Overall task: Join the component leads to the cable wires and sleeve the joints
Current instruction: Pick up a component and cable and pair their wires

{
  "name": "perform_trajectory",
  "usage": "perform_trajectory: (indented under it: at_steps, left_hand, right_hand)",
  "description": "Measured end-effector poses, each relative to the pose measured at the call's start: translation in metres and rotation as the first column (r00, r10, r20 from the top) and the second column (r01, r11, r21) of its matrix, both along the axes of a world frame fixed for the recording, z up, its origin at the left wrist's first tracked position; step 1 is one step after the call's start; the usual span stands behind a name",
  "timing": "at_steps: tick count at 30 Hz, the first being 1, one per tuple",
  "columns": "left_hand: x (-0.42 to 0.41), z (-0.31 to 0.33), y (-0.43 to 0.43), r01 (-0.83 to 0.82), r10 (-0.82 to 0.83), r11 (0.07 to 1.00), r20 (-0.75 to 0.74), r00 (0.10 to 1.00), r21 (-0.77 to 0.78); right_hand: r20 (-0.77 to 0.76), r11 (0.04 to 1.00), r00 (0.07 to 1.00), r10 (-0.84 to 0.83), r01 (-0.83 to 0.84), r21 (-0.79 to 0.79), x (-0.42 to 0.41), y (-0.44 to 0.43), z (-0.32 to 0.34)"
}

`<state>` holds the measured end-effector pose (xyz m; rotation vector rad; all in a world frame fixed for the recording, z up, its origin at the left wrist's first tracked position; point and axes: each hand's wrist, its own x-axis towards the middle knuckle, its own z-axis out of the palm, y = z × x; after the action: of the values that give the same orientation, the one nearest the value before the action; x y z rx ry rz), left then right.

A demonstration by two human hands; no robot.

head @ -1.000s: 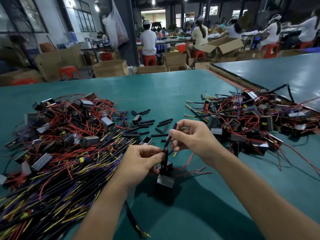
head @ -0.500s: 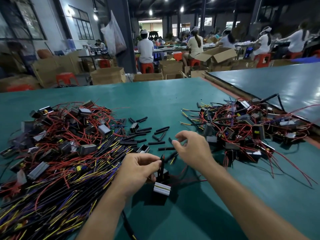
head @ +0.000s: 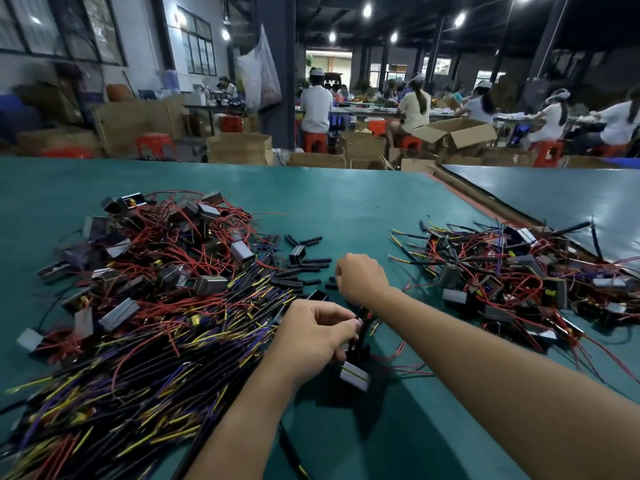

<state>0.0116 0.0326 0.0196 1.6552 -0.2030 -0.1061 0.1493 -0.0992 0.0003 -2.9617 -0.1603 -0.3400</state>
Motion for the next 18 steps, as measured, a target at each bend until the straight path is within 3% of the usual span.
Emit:
perform_trajectory:
  at_steps: [3, 7, 15, 17, 18]
  left_hand:
    - [-0.001, -0.001, 0.001, 0.002, -0.002, 1.000, 0.013, 1.000, 0.010]
    - [0.001, -0.003, 0.003, -0.007, 0.006, 1.000, 0.025, 1.000, 0.027]
    - [0.001, -0.002, 0.001, -0.034, 0.032, 0.996, 0.031, 0.999, 0.086]
    - [0.001, -0.003, 0.001, -0.044, 0.042, 0.996, 0.018, 0.999, 0.072]
    - [0.002, -0.003, 0.002, -0.051, 0.050, 0.996, 0.013, 0.999, 0.067]
  right_hand:
    - [0.055, 0.989, 0.987, 0.148, -0.148, -0.014, 0.002, 0.006, 0.005]
    - [-0.019, 0.950, 0.953, 0.302, -0.303, -0.075, 0.002, 0.020, 0.012]
    - [-0.084, 0.959, 0.955, 0.284, -0.281, 0.040, -0.003, 0.015, 0.013]
    - [-0.018, 0.963, 0.973, 0.229, -0.223, 0.153, -0.008, 0.014, 0.015]
    - [0.024, 0.943, 0.984, 0.177, -0.176, 0.283, -0.012, 0.012, 0.018]
